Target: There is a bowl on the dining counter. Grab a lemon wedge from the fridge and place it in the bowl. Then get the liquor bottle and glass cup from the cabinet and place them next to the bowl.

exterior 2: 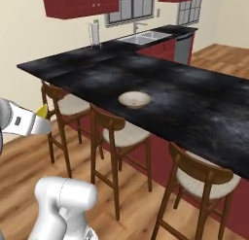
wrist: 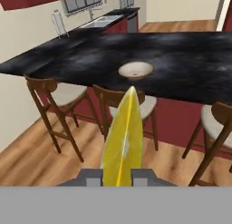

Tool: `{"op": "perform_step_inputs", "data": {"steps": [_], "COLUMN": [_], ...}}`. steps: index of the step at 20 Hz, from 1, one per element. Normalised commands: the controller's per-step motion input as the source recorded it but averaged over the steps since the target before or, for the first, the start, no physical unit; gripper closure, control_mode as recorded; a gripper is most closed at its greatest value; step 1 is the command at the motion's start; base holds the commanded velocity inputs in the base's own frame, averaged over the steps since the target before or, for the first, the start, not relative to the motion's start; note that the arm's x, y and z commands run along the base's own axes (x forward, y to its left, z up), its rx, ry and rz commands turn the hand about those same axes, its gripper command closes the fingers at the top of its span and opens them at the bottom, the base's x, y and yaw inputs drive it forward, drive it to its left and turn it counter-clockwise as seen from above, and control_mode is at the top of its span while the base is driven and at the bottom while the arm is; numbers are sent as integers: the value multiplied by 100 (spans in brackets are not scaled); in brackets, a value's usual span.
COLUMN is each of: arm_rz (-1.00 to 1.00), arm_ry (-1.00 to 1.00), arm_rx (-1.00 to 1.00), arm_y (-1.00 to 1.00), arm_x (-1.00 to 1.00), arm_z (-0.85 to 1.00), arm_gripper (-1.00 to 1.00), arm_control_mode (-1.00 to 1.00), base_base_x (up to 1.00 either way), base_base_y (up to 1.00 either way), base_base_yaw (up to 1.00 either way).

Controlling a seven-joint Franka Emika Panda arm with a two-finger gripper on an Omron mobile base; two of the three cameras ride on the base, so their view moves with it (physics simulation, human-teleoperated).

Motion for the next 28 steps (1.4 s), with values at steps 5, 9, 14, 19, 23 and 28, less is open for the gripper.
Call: {"op": "perform_step_inputs", "data": {"steps": [5, 9, 14, 19, 23, 28], "arm_rz": [0, 0, 0, 0, 0, 0], "arm_ry": [0, 0, 0, 0, 0, 0], "arm_rx": [0, 0, 0, 0, 0, 0], "arm_y": [0, 0, 0, 0, 0, 0], "arm_x": [0, 0, 0, 0, 0, 0], "arm_z": [0, 0, 0, 0, 0, 0], "arm_gripper": [100, 100, 100, 100, 100, 100], "arm_control_mode": [100, 100, 100, 100, 100, 100], "base_base_x": [53, 63, 74, 78, 74, 83], "base_base_y": [58, 28, 20, 28, 52, 65], "base_base_yaw": [-43, -38, -34, -34, -32, -32]}}
